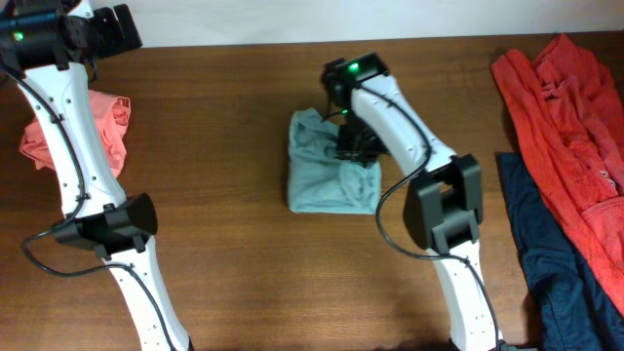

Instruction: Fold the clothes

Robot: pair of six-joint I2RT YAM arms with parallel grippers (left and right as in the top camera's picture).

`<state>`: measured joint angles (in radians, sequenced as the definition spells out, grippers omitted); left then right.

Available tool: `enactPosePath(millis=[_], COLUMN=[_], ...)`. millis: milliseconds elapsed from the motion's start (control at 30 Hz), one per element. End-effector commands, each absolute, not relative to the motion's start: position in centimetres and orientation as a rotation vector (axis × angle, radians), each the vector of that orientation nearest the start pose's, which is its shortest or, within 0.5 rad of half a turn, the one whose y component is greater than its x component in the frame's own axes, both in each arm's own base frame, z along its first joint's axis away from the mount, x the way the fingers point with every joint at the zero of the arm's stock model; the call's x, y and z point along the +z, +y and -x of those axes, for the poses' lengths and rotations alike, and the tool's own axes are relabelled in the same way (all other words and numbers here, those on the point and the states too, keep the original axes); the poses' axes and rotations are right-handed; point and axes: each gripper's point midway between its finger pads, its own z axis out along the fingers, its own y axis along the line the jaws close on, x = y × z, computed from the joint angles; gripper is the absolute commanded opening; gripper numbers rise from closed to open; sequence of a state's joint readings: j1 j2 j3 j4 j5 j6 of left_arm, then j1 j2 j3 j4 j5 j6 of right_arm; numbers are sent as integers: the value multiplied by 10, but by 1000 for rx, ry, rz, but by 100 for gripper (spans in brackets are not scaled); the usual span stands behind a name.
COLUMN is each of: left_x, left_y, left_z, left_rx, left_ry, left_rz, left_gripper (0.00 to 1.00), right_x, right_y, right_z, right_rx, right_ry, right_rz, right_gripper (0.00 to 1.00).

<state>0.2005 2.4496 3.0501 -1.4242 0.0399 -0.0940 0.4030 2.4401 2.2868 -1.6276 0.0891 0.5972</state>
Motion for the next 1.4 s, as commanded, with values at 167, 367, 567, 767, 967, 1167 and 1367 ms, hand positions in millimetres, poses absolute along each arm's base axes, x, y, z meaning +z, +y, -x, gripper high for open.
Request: enactPosePath(millis=[167,367,567,767,967,1167,1367], left_x=[312,312,317,322,319,315,315], left_y=[106,106,119,160,203,207,207], left_z=[-543,-543,-545,-539,-521,-516,-516], left_rx=[29,29,45,67,73,70,70], left_ry=[2323,2323,2291,2248,2232,2248,2250], left_rz=[309,308,329,449,584,598,599], left_gripper=[99,99,99,99,99,99,99], right_x=[68,92,120,115,104,84,79], right_y=[137,151,194,230,254,272,286], right_z=[-398,-426,-452,-465,-473,-473,-467], right_rx=[-191,-84,-23,-97,-84,-105,-160], right_ry=[3314,3181,2930,2832,2782,2741,2695], right_rz=[-132,155,657,527,180,218,233], right_gripper=[84,83,78,63,52,53,55])
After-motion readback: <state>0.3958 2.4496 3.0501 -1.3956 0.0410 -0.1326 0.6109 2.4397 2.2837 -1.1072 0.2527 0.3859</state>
